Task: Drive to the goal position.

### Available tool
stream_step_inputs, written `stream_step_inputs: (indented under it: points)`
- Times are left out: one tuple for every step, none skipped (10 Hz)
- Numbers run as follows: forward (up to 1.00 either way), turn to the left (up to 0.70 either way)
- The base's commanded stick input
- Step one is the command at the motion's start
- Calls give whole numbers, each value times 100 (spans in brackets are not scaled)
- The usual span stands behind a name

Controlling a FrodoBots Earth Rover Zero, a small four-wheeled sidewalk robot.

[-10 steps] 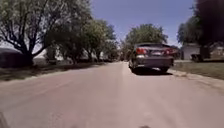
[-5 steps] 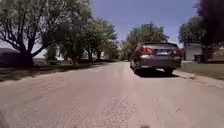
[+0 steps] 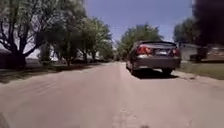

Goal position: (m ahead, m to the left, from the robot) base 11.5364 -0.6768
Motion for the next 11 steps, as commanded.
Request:
stream_step_inputs:
  points:
    - [70, 0]
    - [70, 0]
    - [70, 0]
    - [70, 0]
    - [70, 0]
    - [70, 0]
    - [70, 0]
    - [70, 0]
    - [70, 0]
    - [70, 0]
    - [70, 0]
